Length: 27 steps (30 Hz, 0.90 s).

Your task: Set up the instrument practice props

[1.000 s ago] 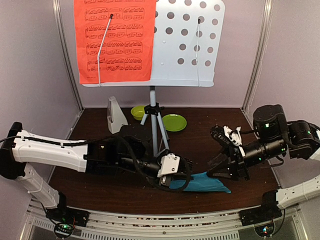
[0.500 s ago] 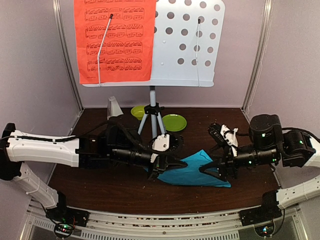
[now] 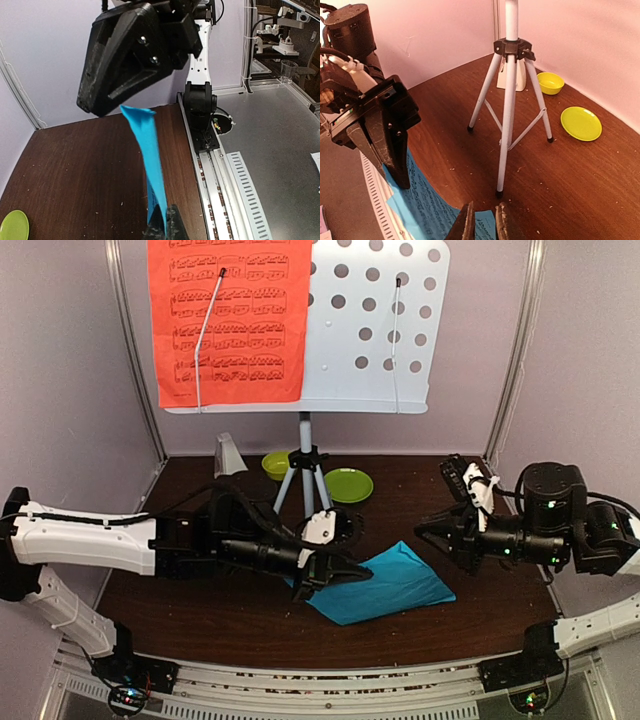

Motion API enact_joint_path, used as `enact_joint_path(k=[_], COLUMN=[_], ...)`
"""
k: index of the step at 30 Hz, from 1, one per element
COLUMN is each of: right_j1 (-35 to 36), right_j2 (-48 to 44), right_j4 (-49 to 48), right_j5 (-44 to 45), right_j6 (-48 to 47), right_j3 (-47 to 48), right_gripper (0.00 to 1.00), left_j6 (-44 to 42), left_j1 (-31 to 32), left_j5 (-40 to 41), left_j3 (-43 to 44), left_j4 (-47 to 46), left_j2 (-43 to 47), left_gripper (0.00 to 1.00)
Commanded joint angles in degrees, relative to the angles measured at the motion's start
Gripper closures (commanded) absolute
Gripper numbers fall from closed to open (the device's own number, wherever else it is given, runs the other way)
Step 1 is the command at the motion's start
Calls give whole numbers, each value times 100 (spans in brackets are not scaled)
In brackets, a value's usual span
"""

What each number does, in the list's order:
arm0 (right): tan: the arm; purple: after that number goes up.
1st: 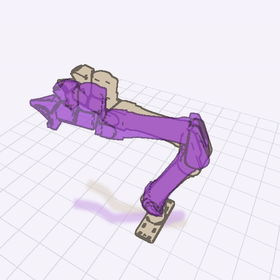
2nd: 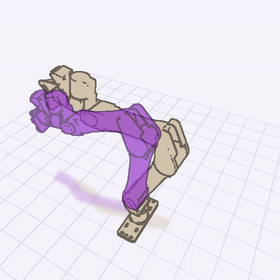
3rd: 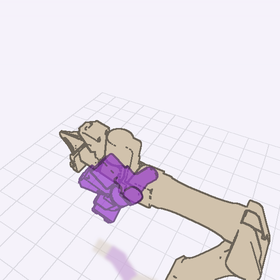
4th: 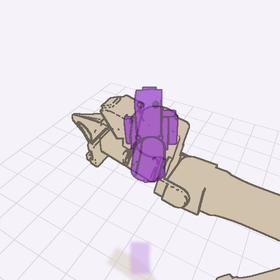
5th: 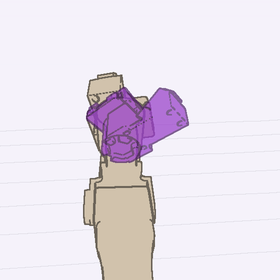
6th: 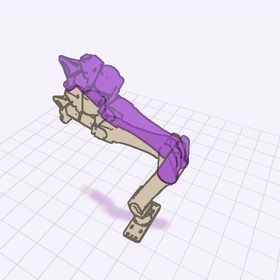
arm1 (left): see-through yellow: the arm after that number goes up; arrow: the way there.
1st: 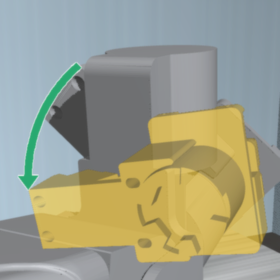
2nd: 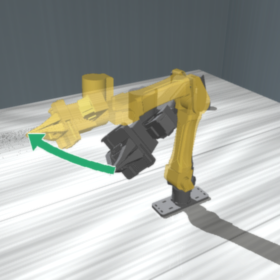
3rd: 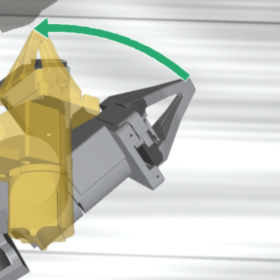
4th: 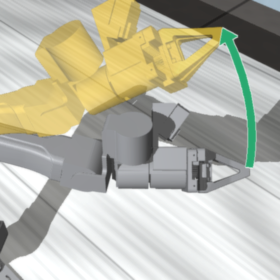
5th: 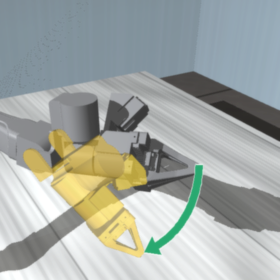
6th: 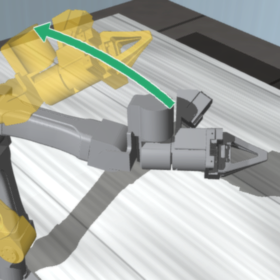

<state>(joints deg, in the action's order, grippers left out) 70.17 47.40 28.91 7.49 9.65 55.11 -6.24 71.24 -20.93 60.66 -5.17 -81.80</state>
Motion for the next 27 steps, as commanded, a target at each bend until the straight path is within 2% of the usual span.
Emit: enact_joint_path(k=[1,4,5,7,9,12,18,21,24,27], right_j1=[34,37,38,36,47,137,466,483,519,534], right_j2=[-210,-295,-323,-375,-420,-297,36,189,484,628], right_j4=[105,158,155,70,-98,-181,-319,-302,-167,-7], right_j5=[621,343,172,-491,-955,-940,-364,-165,125,377], right_j6=[10,-69,-100,-179,-111,-18,6,6,-3,0], right_j3=[17,9,-4,-54,-122,-96,50,124,284,434], right_gripper=[88,85,81,65,45,26,30,35,46,61], left_j6=[44,29,34,48,73,105,176,162,150,126], left_j1=[-8,-14,-15,-22,-30,-31,-31,-34,-35,-40], left_j5=[-123,-100,-101,-112,-100,-53,32,23,-10,-49], left_j3=[-68,-55,-53,-43,-18,72,179,202,228,225], left_j4=[-307,-291,-282,-278,-260,-165,-71,-25,-43,-43], left_j2=[173,190,191,191,169,108,25,31,49,70], left_gripper=[100,100,100,100,100,100,100,100,100,100])
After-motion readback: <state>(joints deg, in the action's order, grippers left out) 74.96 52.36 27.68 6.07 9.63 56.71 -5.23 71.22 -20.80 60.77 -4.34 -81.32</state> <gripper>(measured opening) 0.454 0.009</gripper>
